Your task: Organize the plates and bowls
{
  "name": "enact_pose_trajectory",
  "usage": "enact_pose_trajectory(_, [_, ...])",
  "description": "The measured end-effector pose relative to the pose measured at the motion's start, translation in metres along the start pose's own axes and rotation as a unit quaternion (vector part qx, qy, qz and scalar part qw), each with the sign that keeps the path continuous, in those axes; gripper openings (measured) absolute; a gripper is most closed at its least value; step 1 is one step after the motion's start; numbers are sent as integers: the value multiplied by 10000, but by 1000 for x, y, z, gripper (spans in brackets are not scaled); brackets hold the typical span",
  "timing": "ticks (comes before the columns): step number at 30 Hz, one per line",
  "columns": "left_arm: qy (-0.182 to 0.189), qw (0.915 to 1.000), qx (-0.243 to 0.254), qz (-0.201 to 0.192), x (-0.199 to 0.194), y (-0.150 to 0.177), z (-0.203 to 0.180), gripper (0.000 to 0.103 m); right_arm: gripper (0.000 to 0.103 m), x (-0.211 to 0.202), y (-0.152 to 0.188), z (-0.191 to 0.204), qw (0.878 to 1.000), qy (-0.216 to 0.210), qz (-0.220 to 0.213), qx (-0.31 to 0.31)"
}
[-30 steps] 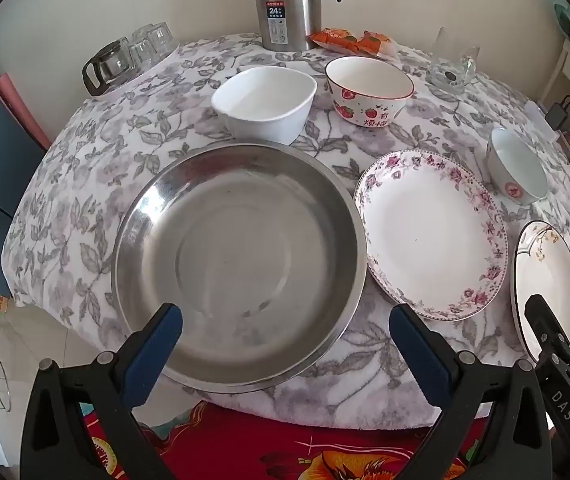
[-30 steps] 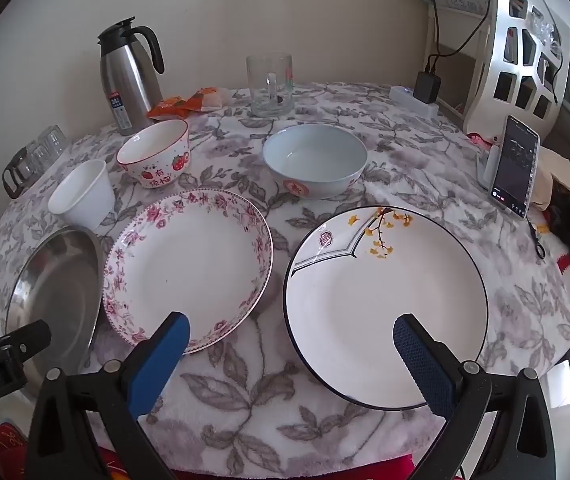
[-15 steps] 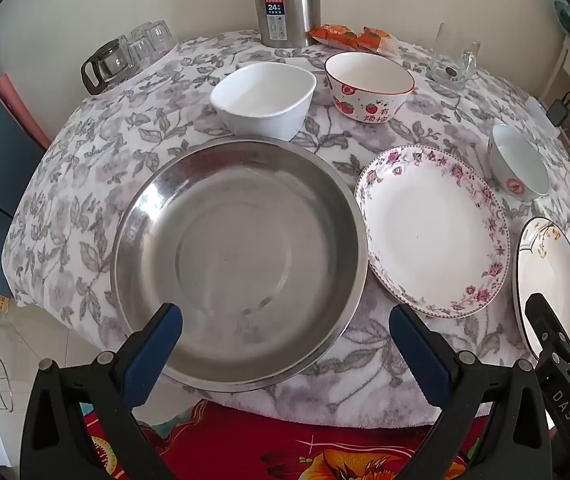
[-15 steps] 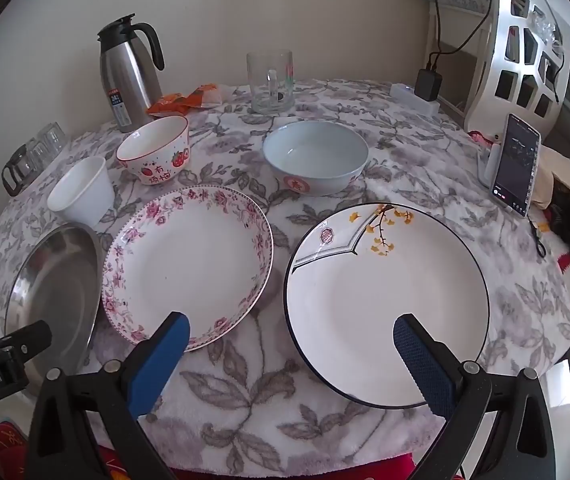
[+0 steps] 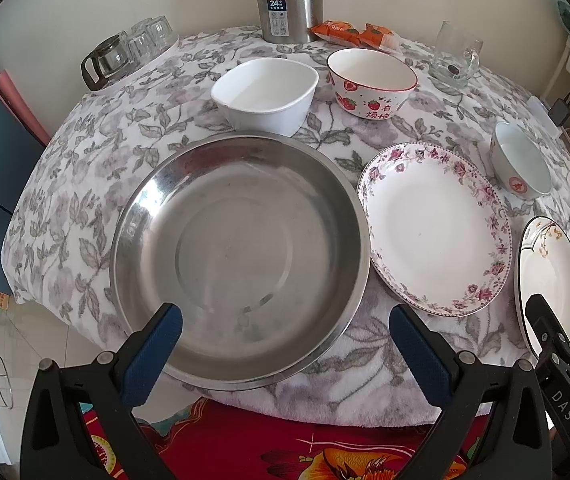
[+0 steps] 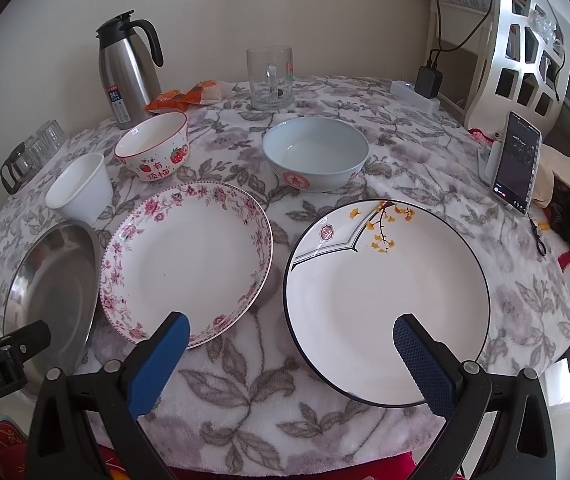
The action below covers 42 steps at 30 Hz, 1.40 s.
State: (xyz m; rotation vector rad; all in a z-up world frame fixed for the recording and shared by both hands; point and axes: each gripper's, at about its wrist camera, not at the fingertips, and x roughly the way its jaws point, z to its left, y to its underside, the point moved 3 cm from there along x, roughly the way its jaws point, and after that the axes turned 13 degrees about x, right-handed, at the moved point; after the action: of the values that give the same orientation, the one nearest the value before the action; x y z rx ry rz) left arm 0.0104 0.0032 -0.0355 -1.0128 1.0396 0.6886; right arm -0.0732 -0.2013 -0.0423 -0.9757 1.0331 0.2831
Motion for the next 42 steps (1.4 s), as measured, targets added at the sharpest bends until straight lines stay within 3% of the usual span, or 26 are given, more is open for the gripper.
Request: enact_pose_trajectory(42, [8,10000,-1,15,0,-1,0,103,103,3,2,-1,10000,17,45,-3])
